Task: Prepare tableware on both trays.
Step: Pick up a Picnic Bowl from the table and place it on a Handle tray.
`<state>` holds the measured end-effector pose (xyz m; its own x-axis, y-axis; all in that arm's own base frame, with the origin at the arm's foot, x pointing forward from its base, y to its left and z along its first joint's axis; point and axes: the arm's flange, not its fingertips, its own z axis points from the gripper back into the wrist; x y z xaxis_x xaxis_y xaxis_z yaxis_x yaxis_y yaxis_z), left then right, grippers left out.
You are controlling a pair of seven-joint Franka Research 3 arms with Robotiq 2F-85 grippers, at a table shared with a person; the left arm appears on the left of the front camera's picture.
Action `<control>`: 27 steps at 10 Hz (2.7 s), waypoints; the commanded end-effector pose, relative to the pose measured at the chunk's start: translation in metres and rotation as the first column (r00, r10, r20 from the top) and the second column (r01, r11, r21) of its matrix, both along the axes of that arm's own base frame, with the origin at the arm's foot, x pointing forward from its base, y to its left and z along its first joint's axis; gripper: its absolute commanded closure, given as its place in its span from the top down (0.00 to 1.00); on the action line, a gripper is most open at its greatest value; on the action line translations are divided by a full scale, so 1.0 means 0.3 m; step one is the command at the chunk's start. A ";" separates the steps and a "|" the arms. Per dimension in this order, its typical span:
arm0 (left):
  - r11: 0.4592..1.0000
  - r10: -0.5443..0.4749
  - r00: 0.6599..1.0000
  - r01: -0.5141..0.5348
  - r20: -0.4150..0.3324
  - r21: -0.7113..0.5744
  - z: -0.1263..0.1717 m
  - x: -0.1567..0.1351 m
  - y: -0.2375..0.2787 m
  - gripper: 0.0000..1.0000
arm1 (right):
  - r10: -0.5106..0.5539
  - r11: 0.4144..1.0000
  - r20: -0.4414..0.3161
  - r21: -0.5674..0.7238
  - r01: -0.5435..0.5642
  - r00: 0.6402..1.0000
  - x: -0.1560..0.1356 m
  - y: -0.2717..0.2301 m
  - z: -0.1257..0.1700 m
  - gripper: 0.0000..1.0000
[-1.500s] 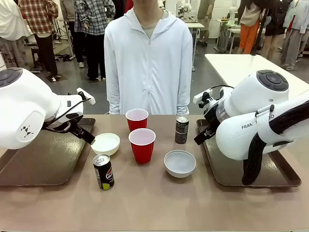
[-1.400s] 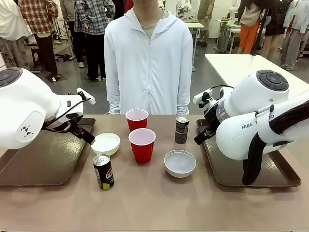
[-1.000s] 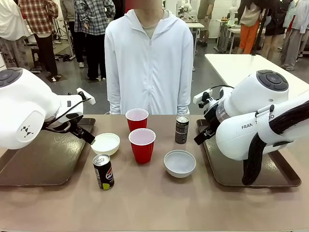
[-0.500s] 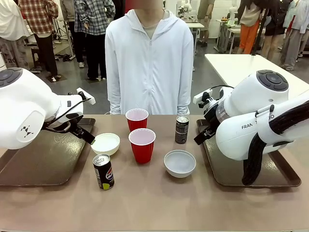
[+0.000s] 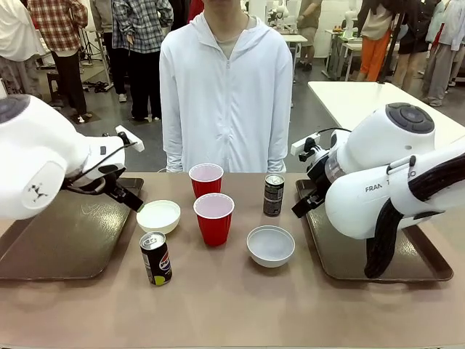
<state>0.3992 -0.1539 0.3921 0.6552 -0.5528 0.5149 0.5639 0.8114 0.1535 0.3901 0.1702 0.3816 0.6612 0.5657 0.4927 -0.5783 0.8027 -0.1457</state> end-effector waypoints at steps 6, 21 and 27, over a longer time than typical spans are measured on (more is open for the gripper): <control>0.994 -0.111 0.940 0.102 -0.321 -0.046 0.072 -0.474 0.147 1.00 | -0.070 0.997 -0.354 0.013 0.080 0.933 -0.610 -0.107 0.207 1.00; 0.720 -0.064 0.931 -0.207 -0.360 -0.663 0.029 -0.407 0.853 1.00 | -0.141 0.803 -0.439 0.474 0.362 0.888 -0.602 -0.873 0.110 1.00; 0.764 -0.018 0.933 -0.219 -0.360 -0.607 0.056 -0.419 0.861 1.00 | -0.076 0.806 -0.473 0.489 0.333 0.878 -0.594 -0.873 0.077 1.00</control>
